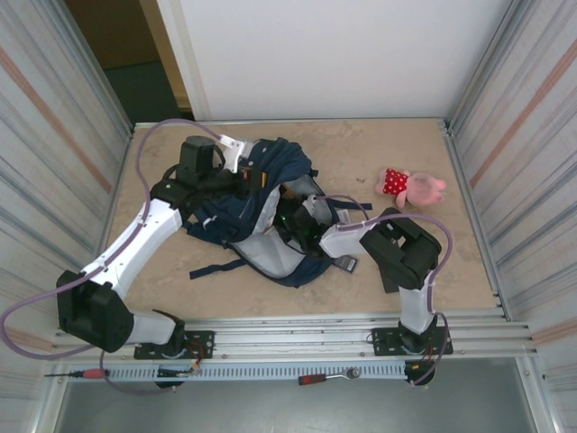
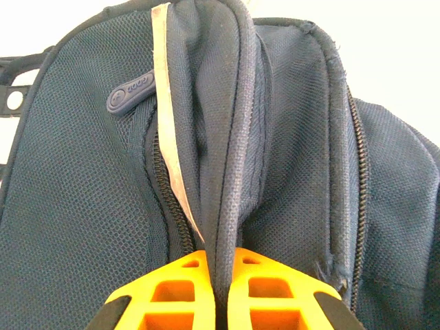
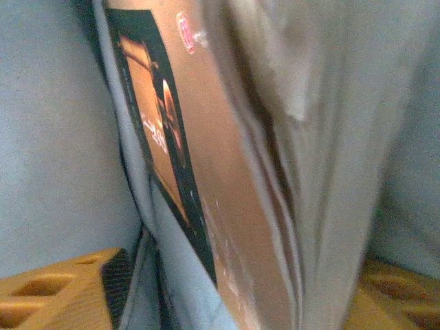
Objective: Pack books, pencil case, and school supplies into a backpack
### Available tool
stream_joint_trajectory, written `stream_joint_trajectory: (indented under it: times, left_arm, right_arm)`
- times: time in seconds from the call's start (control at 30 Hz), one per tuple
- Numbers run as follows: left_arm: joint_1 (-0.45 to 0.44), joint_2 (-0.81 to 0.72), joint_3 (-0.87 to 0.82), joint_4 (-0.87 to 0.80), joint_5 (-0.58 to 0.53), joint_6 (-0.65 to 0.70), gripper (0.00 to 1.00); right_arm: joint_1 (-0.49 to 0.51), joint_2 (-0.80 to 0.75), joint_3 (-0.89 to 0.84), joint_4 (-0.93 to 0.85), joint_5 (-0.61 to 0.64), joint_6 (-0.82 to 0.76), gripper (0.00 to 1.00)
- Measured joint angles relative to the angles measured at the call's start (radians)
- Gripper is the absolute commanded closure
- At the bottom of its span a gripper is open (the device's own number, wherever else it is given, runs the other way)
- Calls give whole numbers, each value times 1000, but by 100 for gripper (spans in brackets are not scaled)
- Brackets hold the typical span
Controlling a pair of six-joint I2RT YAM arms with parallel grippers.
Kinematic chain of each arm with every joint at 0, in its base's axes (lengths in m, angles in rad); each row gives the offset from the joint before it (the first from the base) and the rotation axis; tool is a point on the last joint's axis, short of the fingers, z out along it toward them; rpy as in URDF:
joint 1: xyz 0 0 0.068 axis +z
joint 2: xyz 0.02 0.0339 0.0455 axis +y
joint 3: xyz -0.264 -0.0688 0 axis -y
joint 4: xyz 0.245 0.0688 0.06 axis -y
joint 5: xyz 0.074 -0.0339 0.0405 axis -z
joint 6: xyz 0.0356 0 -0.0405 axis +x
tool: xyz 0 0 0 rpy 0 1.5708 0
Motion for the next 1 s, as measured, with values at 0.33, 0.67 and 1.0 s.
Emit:
stream_joint_trajectory:
  times: [0.33,0.67,1.0]
  left_arm:
    - [6,-13,-29,-1,-27,47,100]
    - [-17,-18,-87,-3,-41,116,100]
    - [-251,85,-216,19,-183,253,100]
  right_arm:
    - [-35,-300,-198,-137,-131,-16,23]
    - [-173,-802,-266,-557,-211,-202,21]
    - [-429,-1101,-218,-925,-258,-480,22]
